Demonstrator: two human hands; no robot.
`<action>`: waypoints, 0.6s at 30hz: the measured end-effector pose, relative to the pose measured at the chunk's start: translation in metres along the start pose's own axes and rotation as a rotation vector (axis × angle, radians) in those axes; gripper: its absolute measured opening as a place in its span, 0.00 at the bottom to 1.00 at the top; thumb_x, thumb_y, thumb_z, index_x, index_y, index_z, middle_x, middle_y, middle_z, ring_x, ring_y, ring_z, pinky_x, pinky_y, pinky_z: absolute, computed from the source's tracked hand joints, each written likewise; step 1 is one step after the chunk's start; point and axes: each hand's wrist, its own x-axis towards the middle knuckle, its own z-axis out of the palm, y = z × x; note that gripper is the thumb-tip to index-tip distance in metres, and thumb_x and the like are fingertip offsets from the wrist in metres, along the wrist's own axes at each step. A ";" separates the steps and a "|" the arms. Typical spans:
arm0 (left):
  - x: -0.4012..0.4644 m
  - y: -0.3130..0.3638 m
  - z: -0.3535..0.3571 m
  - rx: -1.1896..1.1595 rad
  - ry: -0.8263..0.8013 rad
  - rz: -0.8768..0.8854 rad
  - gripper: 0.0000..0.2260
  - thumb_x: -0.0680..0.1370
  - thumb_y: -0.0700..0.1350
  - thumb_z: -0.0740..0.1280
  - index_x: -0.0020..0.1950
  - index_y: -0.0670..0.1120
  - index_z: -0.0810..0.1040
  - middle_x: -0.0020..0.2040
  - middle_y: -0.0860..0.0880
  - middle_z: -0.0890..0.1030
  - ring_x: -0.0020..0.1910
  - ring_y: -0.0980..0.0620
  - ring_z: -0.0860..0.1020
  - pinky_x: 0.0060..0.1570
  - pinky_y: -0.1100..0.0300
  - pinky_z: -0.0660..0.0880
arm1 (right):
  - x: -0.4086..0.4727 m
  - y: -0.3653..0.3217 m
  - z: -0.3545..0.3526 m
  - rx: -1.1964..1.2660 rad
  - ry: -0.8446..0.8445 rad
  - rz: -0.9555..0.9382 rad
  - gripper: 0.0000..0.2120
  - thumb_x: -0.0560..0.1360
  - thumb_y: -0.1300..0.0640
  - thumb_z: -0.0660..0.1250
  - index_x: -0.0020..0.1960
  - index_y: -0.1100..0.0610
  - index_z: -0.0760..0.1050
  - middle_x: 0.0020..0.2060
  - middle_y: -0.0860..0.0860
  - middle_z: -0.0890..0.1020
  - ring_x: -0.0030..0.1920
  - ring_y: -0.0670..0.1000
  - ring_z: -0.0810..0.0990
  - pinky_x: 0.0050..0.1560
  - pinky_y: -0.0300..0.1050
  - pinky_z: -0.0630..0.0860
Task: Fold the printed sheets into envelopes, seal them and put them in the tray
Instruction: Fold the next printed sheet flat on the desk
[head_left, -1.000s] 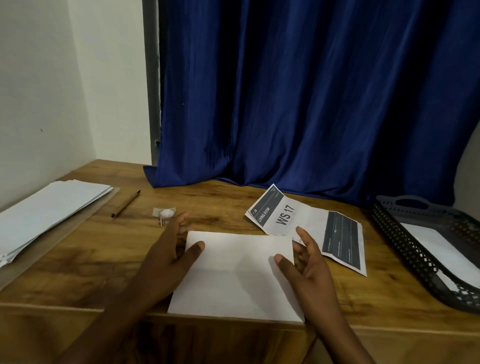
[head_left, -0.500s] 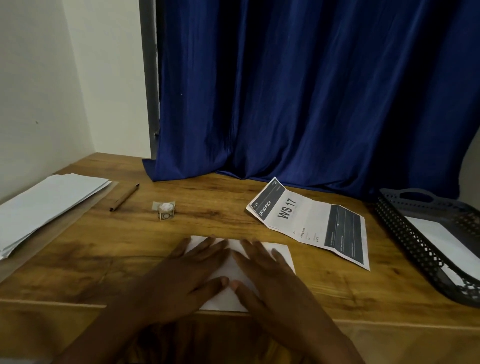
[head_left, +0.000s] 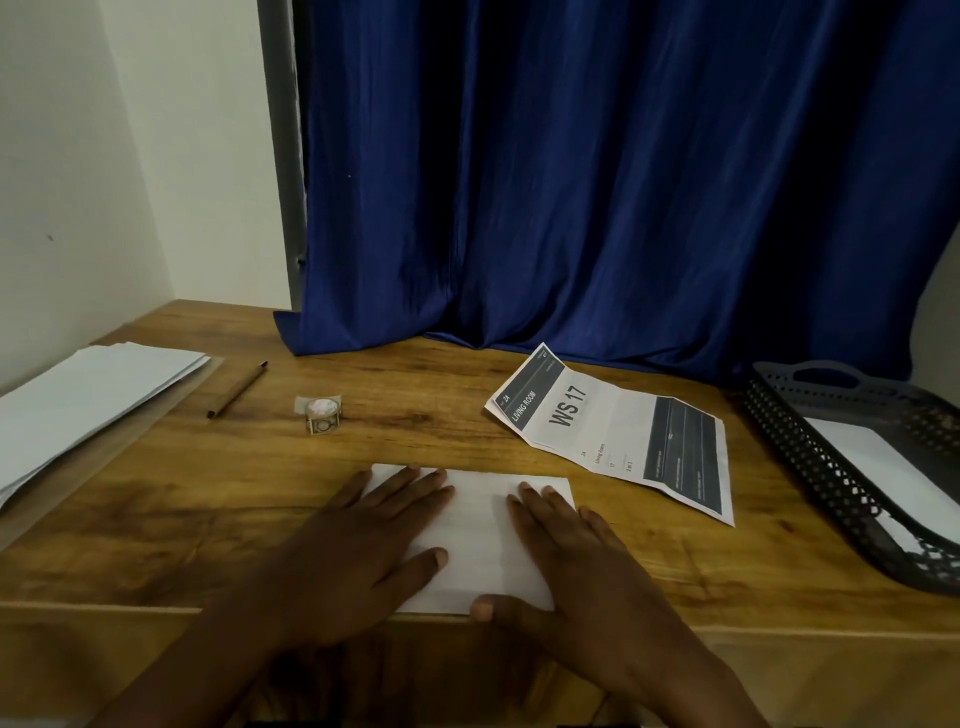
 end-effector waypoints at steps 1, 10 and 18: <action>0.000 0.001 0.000 -0.006 0.005 -0.010 0.30 0.80 0.69 0.42 0.80 0.63 0.37 0.79 0.65 0.35 0.75 0.68 0.31 0.78 0.53 0.34 | 0.000 0.001 0.001 0.001 0.008 0.005 0.55 0.62 0.13 0.40 0.81 0.41 0.37 0.80 0.38 0.38 0.77 0.40 0.34 0.74 0.45 0.32; -0.018 0.021 -0.004 -0.119 0.176 -0.051 0.33 0.77 0.74 0.40 0.80 0.65 0.49 0.79 0.67 0.42 0.77 0.68 0.36 0.78 0.56 0.37 | -0.001 -0.002 0.006 0.036 0.093 0.020 0.54 0.63 0.13 0.40 0.81 0.41 0.39 0.80 0.39 0.40 0.79 0.41 0.37 0.77 0.46 0.35; -0.024 0.016 0.000 -0.048 0.026 0.043 0.44 0.70 0.80 0.54 0.80 0.66 0.41 0.78 0.68 0.36 0.75 0.68 0.32 0.78 0.56 0.35 | -0.023 0.004 0.005 -0.008 0.189 -0.117 0.44 0.68 0.18 0.52 0.79 0.34 0.50 0.79 0.33 0.50 0.76 0.36 0.45 0.76 0.45 0.44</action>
